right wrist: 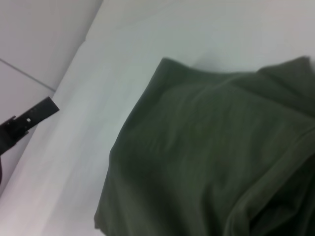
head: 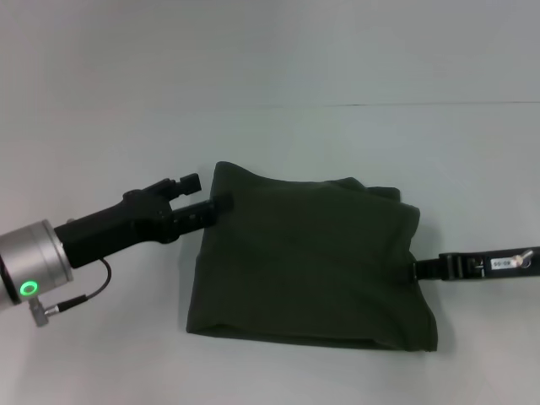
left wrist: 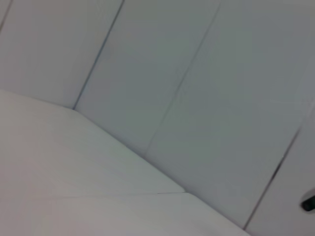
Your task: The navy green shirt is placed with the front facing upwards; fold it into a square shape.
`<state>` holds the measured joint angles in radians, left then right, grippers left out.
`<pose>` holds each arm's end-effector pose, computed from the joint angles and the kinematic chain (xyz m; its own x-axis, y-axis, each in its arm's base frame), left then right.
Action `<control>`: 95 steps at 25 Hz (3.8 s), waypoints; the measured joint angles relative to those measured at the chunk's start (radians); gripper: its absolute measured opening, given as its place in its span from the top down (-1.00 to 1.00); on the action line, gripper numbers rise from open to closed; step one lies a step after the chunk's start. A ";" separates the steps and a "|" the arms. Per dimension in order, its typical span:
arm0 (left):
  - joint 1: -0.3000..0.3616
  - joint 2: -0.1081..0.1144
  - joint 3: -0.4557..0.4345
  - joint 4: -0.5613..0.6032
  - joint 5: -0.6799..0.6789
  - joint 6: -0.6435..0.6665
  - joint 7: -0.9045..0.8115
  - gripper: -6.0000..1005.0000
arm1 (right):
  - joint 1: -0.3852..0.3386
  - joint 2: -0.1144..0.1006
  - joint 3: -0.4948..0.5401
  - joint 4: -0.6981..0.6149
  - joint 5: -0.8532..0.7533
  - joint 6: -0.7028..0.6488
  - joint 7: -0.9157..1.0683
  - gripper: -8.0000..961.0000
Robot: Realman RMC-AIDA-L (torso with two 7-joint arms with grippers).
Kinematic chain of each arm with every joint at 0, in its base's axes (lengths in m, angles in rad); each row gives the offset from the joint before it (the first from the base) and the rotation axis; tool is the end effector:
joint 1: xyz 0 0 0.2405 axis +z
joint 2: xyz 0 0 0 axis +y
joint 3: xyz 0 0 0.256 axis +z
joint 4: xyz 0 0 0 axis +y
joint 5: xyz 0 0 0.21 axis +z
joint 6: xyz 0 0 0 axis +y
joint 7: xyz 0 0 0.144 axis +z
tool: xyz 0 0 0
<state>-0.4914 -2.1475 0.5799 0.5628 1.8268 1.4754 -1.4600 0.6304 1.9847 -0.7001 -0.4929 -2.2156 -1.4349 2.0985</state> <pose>-0.2648 0.3284 -0.0143 0.5112 0.4423 0.7369 0.7003 -0.7114 -0.0589 0.2893 0.3454 -0.0042 0.3534 -0.8844 -0.3048 -0.9207 -0.3865 0.0540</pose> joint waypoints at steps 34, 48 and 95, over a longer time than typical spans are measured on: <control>-0.089 -0.003 0.004 -0.003 -0.003 -0.285 -0.002 -0.81 | 0.081 0.049 0.111 0.037 0.008 0.259 0.095 -0.51; -0.103 -0.014 0.012 -0.012 -0.002 -0.340 -0.002 -0.81 | 0.103 0.050 0.107 0.040 0.103 0.322 -0.004 -0.40; -0.051 -0.004 0.004 -0.029 -0.003 -0.250 0.008 -0.81 | 0.123 0.109 -0.254 0.043 0.106 0.487 -0.144 0.94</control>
<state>-0.5421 -2.1520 0.5838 0.5339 1.8237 1.2258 -1.4523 0.7537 2.0939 -0.9540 -0.4495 -2.1091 -0.9482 1.9548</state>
